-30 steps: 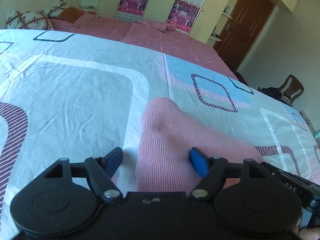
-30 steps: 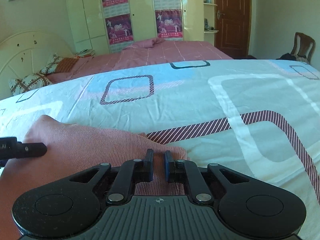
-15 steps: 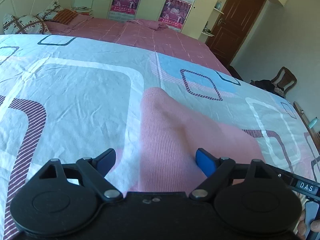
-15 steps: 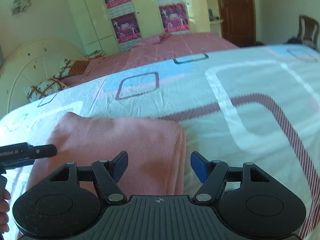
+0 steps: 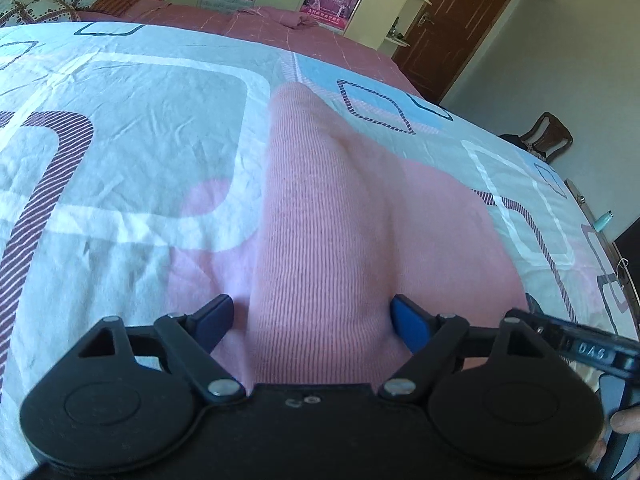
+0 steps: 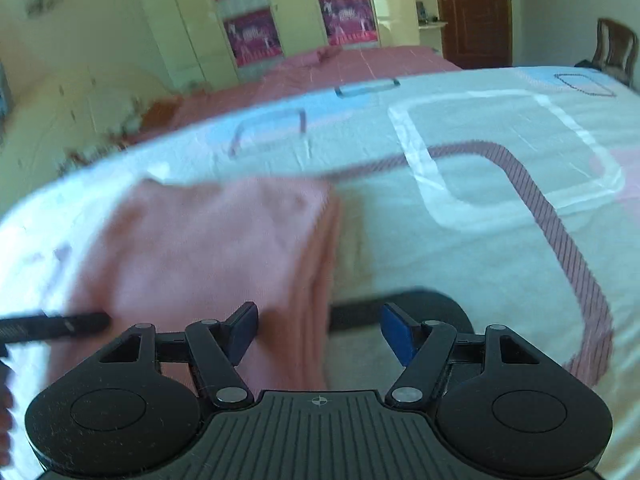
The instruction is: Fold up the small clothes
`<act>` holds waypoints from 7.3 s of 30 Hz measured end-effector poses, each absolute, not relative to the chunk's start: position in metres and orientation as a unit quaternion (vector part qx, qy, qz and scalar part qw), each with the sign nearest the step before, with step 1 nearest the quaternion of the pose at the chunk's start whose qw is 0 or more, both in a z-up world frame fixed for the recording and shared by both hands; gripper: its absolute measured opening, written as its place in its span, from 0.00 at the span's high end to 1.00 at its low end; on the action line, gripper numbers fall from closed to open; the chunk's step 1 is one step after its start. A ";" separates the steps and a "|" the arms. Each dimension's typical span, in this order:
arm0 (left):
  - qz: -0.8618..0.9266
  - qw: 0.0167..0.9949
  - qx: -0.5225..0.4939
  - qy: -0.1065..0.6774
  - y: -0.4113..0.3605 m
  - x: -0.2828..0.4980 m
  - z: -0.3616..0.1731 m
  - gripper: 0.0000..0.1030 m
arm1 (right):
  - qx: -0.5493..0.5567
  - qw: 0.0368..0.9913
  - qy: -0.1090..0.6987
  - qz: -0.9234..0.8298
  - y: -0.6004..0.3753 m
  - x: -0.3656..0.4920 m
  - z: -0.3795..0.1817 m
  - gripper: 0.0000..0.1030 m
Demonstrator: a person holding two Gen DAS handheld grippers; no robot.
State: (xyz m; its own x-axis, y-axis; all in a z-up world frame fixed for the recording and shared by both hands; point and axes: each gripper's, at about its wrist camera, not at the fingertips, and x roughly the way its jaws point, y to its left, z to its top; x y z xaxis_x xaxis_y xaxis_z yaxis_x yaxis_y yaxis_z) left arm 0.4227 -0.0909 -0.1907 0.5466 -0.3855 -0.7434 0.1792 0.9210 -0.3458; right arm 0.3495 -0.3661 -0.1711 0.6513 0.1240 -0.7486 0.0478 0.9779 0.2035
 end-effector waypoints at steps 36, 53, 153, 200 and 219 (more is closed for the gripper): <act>-0.231 0.875 -0.144 0.401 -0.063 0.431 -0.124 0.68 | 0.337 0.848 0.373 0.171 -0.363 0.373 -0.137 0.82; -0.195 0.902 -0.123 0.366 0.224 0.450 -0.100 0.68 | 0.354 0.836 0.364 0.210 -0.070 0.416 -0.134 0.82; 0.049 0.906 0.016 0.421 0.231 0.290 -0.084 0.06 | 0.106 0.900 0.412 0.095 0.049 0.278 -0.141 0.16; 0.051 0.945 0.019 0.322 0.215 0.038 0.053 0.01 | 0.029 0.973 0.198 0.117 0.034 0.017 0.013 0.00; 0.064 0.943 0.016 0.325 0.227 0.038 0.051 0.01 | 0.033 0.973 0.197 0.116 0.037 0.012 0.013 0.00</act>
